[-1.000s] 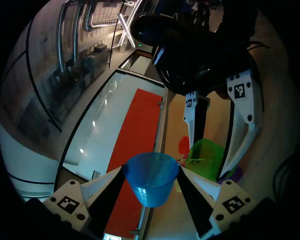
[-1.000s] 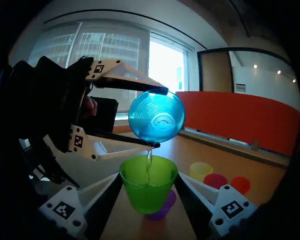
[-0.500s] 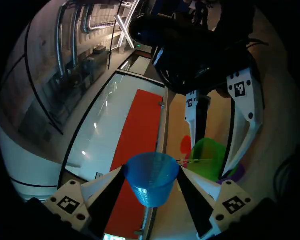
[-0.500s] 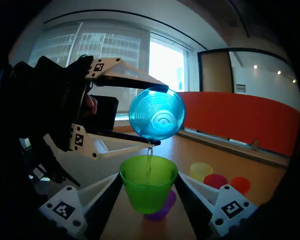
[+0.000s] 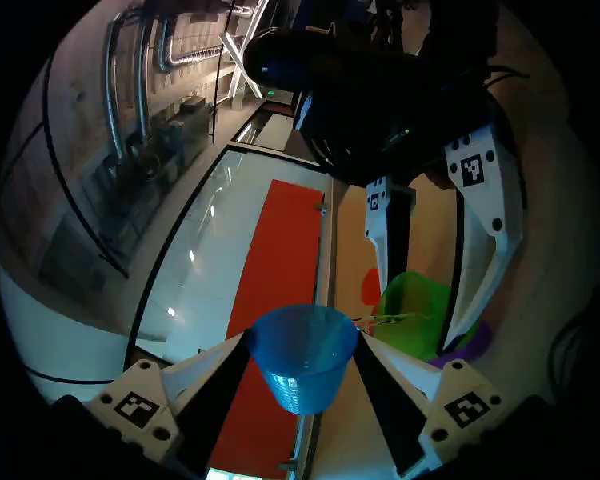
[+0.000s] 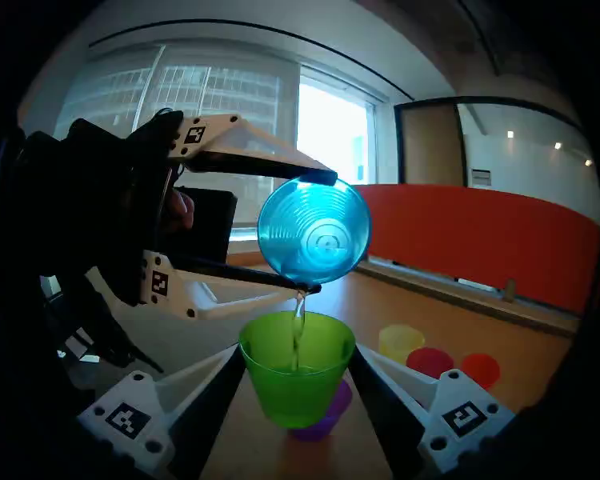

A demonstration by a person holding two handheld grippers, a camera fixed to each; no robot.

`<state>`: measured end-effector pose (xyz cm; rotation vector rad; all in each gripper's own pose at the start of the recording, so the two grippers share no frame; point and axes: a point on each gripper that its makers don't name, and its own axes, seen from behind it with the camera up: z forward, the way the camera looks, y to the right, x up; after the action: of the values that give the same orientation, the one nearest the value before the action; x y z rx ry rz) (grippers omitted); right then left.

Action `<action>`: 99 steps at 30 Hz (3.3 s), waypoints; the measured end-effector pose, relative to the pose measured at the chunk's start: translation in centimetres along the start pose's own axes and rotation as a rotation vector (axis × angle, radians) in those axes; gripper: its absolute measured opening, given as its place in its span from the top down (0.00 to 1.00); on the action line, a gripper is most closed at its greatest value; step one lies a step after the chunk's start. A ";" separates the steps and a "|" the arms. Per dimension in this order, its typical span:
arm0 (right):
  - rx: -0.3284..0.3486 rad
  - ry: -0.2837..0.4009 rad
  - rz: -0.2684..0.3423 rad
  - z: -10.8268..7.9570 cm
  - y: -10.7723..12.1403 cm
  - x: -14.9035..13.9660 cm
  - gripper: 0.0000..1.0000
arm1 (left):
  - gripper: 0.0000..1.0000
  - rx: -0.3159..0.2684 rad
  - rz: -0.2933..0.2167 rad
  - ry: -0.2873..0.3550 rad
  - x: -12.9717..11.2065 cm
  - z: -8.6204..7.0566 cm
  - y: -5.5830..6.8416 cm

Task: Pour water

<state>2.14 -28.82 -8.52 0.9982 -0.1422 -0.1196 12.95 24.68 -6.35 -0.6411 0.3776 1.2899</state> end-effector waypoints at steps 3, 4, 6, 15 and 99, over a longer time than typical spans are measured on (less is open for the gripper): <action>0.000 0.000 0.001 0.0 0.0 0.0 0.09 | 0.12 0.003 0.009 -0.001 0.0 0.0 -0.2; 0.000 0.001 0.001 -0.1 0.0 0.0 0.09 | 0.12 0.004 0.013 -0.001 0.1 0.0 -0.3; -0.001 0.001 0.002 -0.1 0.0 -0.1 0.09 | 0.12 0.005 0.020 0.000 0.1 0.0 -0.3; -0.003 0.001 0.001 -0.2 0.1 -0.1 0.09 | 0.12 0.008 0.051 -0.001 0.3 -0.2 -0.5; -0.014 0.021 -0.003 -0.6 0.2 0.2 0.09 | 0.12 0.046 0.315 0.019 2.6 -0.1 0.4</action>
<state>2.44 -28.23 -8.63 0.9859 -0.1204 -0.1131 13.18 26.61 -8.08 -0.5696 0.5381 1.5704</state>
